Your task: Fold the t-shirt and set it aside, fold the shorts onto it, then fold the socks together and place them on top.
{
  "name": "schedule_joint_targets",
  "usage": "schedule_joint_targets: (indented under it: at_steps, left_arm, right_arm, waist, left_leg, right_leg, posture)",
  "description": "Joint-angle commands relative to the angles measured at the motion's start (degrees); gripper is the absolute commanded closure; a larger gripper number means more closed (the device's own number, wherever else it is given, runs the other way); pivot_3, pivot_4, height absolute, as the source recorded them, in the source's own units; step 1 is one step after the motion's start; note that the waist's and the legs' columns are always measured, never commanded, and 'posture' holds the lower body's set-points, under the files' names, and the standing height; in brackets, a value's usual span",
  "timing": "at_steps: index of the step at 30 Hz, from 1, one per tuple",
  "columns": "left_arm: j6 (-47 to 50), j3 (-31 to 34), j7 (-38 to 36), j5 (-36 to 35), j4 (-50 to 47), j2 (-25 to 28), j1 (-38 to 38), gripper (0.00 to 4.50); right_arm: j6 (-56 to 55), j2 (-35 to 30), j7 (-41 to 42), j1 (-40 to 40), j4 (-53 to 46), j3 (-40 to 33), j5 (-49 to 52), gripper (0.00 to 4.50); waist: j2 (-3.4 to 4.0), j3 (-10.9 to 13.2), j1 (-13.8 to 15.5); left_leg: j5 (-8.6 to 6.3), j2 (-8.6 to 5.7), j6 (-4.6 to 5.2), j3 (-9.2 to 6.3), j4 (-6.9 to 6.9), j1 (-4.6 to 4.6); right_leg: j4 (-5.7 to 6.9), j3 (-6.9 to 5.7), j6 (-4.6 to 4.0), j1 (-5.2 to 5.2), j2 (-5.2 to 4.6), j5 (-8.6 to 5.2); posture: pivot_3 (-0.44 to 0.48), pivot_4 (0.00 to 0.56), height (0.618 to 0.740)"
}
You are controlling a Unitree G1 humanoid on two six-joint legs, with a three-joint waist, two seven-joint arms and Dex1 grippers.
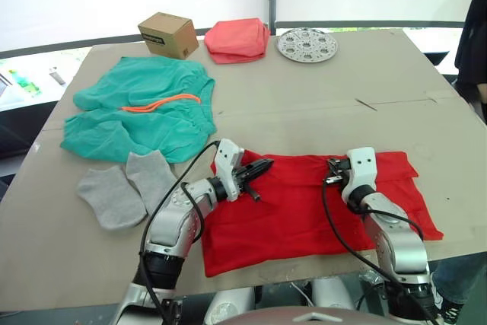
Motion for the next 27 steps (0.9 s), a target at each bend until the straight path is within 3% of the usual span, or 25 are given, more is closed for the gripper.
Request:
schedule_joint_targets:
  at_steps: [1,6,13,16,17,18,20,24,25,27]
  left_arm:
    - [-1.00,4.07,1.40,0.91,1.08,2.19,0.95,4.45]
    - [-2.13,6.16,0.40,1.84,3.45,4.79,2.92,4.45]
    - [-4.26,9.02,-1.79,-1.36,2.42,4.78,1.95,4.45]
    - [-0.11,11.78,-11.31,-10.39,-4.40,8.98,4.12,4.50]
    - [2.35,12.39,-15.52,-13.46,-6.86,11.94,5.39,3.81]
    - [4.00,12.73,-18.09,-15.48,-8.32,14.05,6.19,3.56]
    - [7.55,12.73,-23.37,-18.78,-10.87,18.95,8.52,2.63]
    - [2.12,9.28,-33.60,-15.11,-14.42,25.41,13.87,1.03]
    - [-0.96,8.45,-35.80,-13.25,-14.70,26.43,15.17,0.56]
    - [-6.80,7.62,-38.95,-10.08,-14.26,27.71,17.25,0.07]
  right_arm:
    - [-3.63,-1.69,-6.22,0.52,3.13,-9.24,0.24,4.50]
    - [-7.79,-2.68,-11.28,-2.48,4.98,-15.09,1.40,4.50]
    - [-6.24,-6.78,-5.36,0.12,0.51,-10.25,1.70,4.50]
    - [-4.91,-13.20,3.32,5.15,-7.50,-8.80,4.28,3.66]
    - [-3.82,-16.61,7.63,7.90,-11.43,-9.25,6.38,3.22]
    - [-2.93,-19.05,10.37,9.72,-14.04,-9.62,8.08,2.76]
    - [0.50,-24.35,16.92,14.39,-18.90,-12.58,14.23,1.79]
    - [0.85,-33.76,28.09,22.96,-23.54,-16.36,18.85,0.17]
    - [0.49,-35.84,30.63,25.00,-24.35,-17.47,19.69,0.00]
    - [-1.08,-39.01,33.88,28.25,-25.21,-19.63,19.54,0.00]
  waist:
    - [0.01,-0.03,0.20]
    - [0.14,-0.11,-0.12]
    - [0.39,-0.19,-0.77]
    - [0.40,-0.12,-0.84]
    - [0.41,-0.10,-0.90]
    - [0.44,-0.07,-0.99]
    - [0.47,-0.04,-1.16]
    - [0.49,0.02,-1.23]
    - [0.48,0.03,-1.22]
    - [0.33,0.13,-1.01]
  left_leg:
    - [0.00,-0.01,0.00,0.00,0.02,-0.01]
    - [0.01,-0.01,0.01,0.01,0.06,0.00]
    - [0.00,0.11,-0.01,0.02,-0.11,0.04]
    - [0.00,0.10,0.00,0.02,-0.08,-0.04]
    - [-0.01,0.10,0.00,0.00,-0.07,-0.14]
    - [-0.01,0.10,0.00,-0.01,-0.08,-0.19]
    - [-0.02,0.13,0.00,-0.04,-0.11,-0.12]
    - [-0.10,0.17,0.10,-0.01,-0.13,-0.08]
    - [-0.10,0.17,0.10,0.05,-0.12,-0.10]
    - [-0.12,0.18,0.13,0.11,-0.12,-0.09]
  right_leg:
    - [-0.01,0.00,0.00,0.01,0.00,0.00]
    - [-0.01,0.02,-0.01,0.02,0.01,0.01]
    - [-0.01,0.05,-0.04,-0.02,0.11,0.00]
    - [-0.05,0.05,-0.03,-0.03,0.09,-0.01]
    - [-0.07,0.01,-0.03,-0.09,0.09,-0.01]
    - [-0.09,0.00,-0.04,-0.10,0.09,-0.02]
    - [-0.12,-0.04,-0.07,-0.08,0.09,-0.06]
    - [-0.20,-0.06,-0.09,0.02,-0.01,-0.37]
    - [-0.24,-0.02,-0.08,0.02,-0.13,-0.38]
    - [-0.25,-0.01,-0.09,0.03,-0.29,-0.38]
  posture:
    - [0.000,0.150,0.740]
    - [0.000,0.150,0.740]
    - [0.000,0.150,0.740]
    - [0.000,0.150,0.740]
    - [0.000,0.150,0.740]
    - [0.000,0.150,0.740]
    - [0.000,0.150,0.740]
    - [0.000,0.150,0.740]
    - [0.000,0.150,0.740]
    - [0.000,0.150,0.740]
